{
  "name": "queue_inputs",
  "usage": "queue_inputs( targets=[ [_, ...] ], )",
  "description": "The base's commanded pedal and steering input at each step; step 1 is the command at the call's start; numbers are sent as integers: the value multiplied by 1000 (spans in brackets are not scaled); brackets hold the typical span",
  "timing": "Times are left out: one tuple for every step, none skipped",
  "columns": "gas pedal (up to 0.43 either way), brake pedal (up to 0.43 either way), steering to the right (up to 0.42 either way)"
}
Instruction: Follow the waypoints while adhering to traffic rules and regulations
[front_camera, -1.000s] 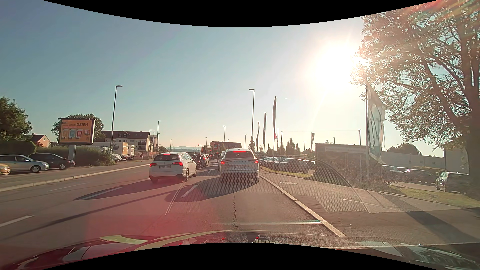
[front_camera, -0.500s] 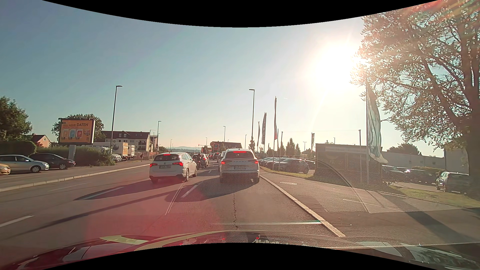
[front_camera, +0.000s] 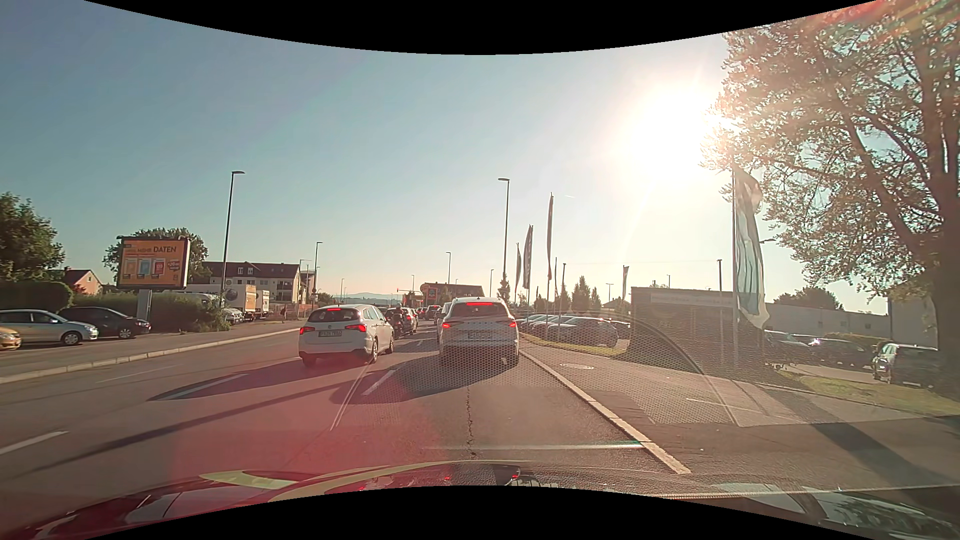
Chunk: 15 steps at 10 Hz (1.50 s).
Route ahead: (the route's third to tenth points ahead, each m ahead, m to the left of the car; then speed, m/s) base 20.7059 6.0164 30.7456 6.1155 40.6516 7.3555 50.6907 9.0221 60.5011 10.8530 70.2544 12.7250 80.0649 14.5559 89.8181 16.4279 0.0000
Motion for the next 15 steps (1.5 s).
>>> queue_inputs(
  targets=[
    [0,256,-15],
    [0,256,-15],
    [0,256,-15],
    [0,250,-15],
    [0,256,-15],
    [0,250,-15],
    [0,256,-15],
    [0,250,-15],
    [0,250,-15],
    [0,250,-15],
    [0,256,-15],
    [0,256,-15],
    [0,256,-15],
    [0,256,-15],
    [0,256,-15]
  ],
)
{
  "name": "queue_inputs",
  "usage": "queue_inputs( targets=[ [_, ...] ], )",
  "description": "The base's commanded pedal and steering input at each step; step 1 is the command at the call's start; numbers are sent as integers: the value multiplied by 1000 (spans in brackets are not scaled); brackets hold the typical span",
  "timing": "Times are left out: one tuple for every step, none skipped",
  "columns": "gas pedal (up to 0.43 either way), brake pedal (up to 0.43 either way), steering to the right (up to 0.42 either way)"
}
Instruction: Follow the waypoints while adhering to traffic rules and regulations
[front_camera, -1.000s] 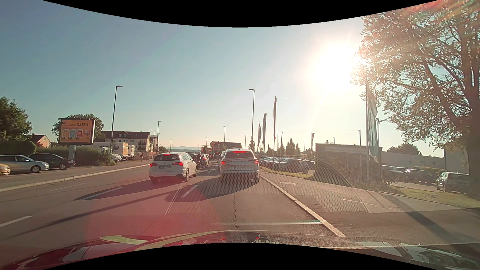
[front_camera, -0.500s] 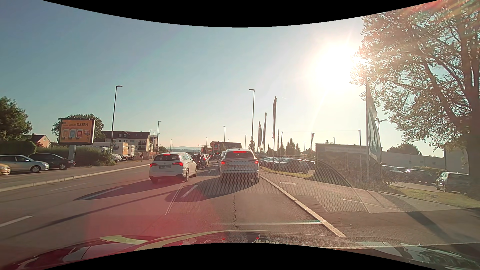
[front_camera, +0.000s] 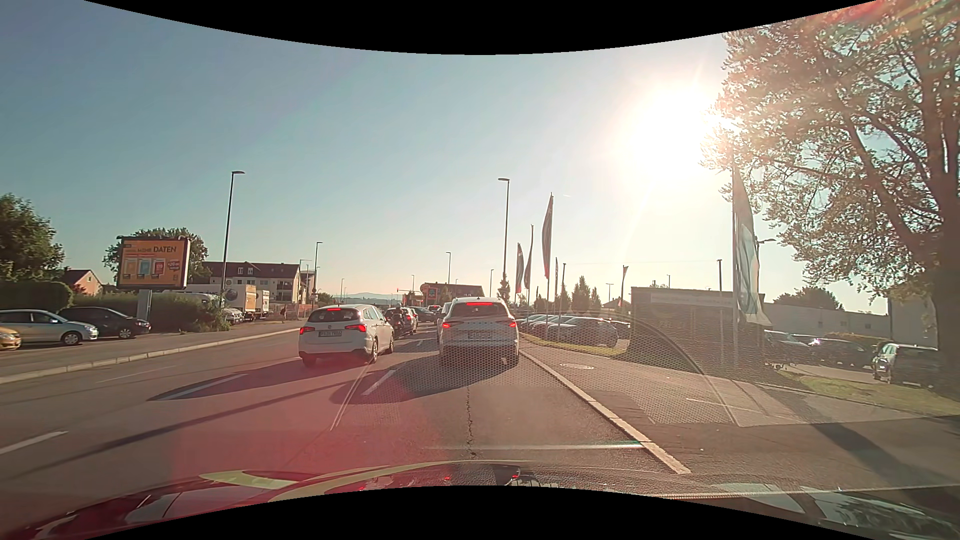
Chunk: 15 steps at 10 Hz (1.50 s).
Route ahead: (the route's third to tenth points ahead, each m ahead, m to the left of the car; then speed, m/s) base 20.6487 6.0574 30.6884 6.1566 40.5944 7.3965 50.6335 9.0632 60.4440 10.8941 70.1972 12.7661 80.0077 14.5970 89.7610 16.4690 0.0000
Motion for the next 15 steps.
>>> queue_inputs(
  targets=[
    [0,256,-15],
    [0,256,-15],
    [0,256,-15],
    [0,250,-15],
    [0,256,-15],
    [0,256,-15],
    [0,256,-15],
    [0,256,-15],
    [0,250,-15],
    [0,256,-15],
    [0,250,-15],
    [0,256,-15],
    [0,256,-15],
    [0,256,-15],
    [0,250,-15]
  ],
)
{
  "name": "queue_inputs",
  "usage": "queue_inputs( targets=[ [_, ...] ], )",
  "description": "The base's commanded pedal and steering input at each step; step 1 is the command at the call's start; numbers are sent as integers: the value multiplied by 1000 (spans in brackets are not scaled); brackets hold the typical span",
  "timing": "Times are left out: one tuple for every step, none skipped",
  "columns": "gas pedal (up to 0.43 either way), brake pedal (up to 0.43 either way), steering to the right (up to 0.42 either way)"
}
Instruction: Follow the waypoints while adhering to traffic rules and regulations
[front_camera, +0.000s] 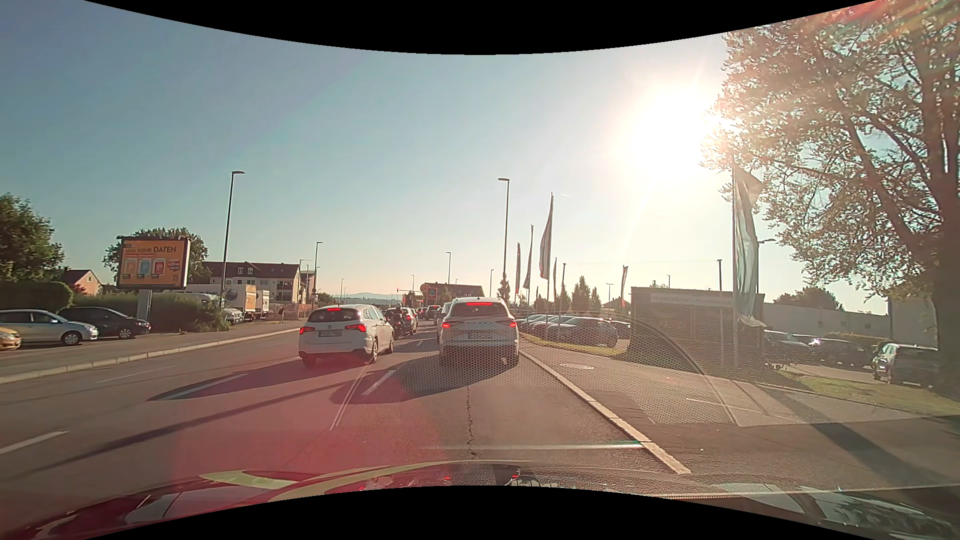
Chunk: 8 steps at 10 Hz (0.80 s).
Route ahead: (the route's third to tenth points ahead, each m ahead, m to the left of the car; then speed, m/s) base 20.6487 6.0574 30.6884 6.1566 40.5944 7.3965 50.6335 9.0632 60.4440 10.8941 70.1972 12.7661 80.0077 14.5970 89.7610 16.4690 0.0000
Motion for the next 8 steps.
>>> queue_inputs(
  targets=[
    [0,256,-15],
    [0,256,-15],
    [0,250,-15],
    [0,256,-15],
    [0,256,-15],
    [0,250,-15],
    [0,250,-15],
    [0,256,-15]
  ],
)
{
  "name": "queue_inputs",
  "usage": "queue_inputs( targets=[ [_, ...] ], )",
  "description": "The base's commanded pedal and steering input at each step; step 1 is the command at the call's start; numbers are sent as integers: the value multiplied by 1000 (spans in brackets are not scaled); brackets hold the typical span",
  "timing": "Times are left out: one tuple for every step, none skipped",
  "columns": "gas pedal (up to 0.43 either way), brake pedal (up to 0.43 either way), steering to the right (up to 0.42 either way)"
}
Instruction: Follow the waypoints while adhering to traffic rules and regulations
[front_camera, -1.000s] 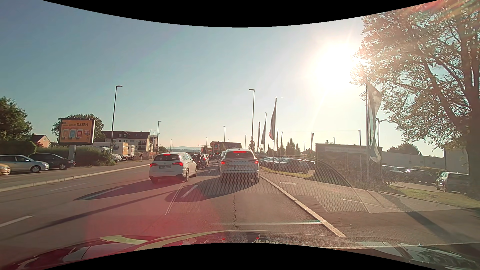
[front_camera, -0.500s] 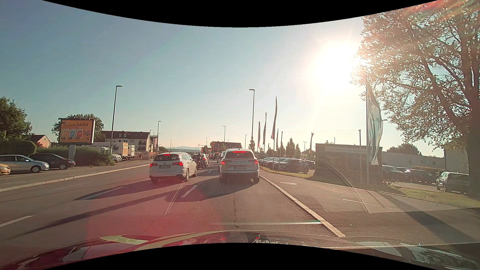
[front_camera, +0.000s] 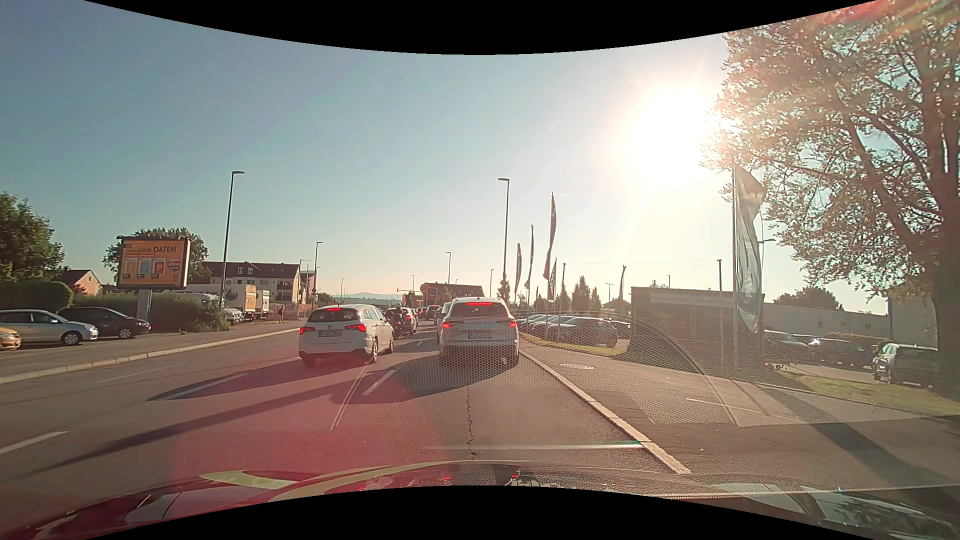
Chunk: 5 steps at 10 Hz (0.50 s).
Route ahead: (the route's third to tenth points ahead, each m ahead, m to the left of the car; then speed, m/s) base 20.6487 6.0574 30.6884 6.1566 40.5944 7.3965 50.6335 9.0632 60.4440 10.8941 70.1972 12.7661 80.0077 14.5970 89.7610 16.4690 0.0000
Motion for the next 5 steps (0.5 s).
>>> queue_inputs(
  targets=[
    [0,250,-15],
    [0,250,-15],
    [0,256,-15],
    [0,250,-15],
    [0,256,-15]
  ],
)
